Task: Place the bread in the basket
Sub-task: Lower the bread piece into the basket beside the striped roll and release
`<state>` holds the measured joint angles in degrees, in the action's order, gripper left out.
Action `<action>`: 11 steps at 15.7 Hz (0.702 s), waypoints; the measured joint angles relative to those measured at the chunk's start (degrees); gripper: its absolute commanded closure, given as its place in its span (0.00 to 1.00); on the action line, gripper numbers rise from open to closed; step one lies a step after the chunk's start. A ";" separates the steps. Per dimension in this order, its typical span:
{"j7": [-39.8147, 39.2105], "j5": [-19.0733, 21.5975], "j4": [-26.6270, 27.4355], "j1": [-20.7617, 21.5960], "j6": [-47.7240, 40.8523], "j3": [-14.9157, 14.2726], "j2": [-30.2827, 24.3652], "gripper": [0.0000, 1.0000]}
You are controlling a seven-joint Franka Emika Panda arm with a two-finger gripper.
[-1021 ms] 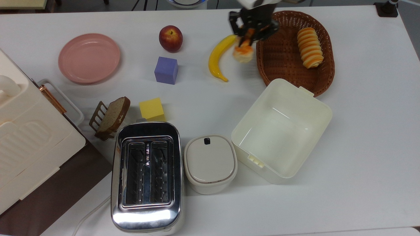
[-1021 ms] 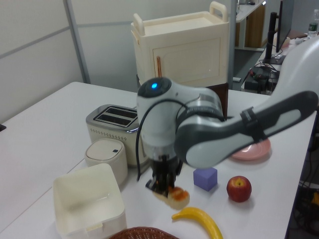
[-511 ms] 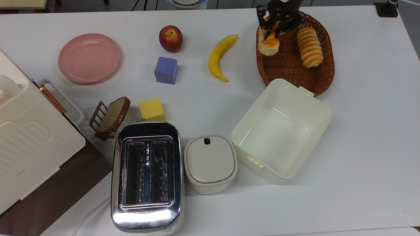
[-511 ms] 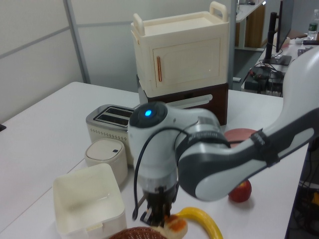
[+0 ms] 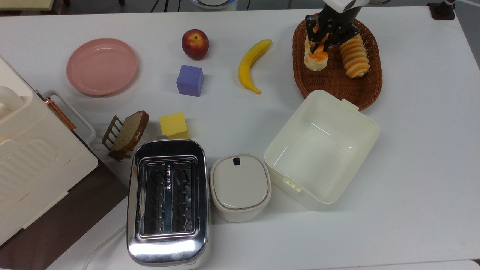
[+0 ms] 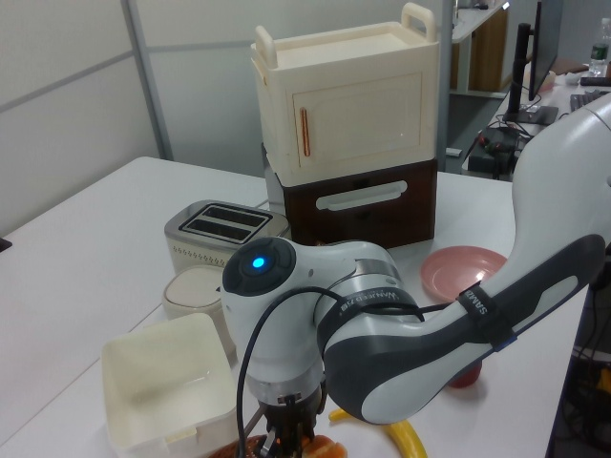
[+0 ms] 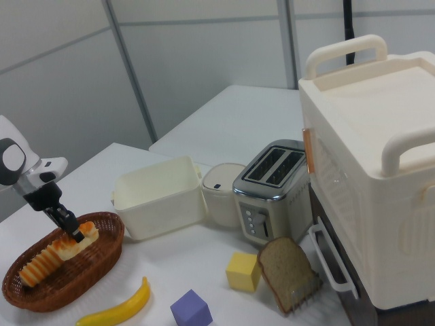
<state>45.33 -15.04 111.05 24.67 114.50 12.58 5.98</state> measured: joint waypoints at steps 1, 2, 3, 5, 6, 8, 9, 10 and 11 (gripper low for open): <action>0.02 0.00 -0.11 0.10 0.00 0.00 0.06 0.17; 0.05 0.00 -0.20 0.20 0.00 0.00 0.07 0.00; 0.07 0.00 -0.33 0.25 0.01 0.00 0.07 0.00; 0.09 -0.01 -0.76 0.27 0.01 0.00 0.10 0.00; 0.09 -0.01 -0.90 0.27 0.01 0.00 0.13 0.00; 0.09 -0.02 -0.98 0.27 0.01 0.00 0.22 0.00; 0.09 -0.16 -0.99 0.27 0.01 -0.02 0.28 0.00; 0.10 -0.39 -1.01 0.26 0.01 -0.10 0.31 0.00; 0.12 -0.69 -1.05 0.26 0.01 -0.26 0.31 0.00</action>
<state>45.45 -15.73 110.00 24.93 114.51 12.31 6.29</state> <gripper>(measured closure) 0.000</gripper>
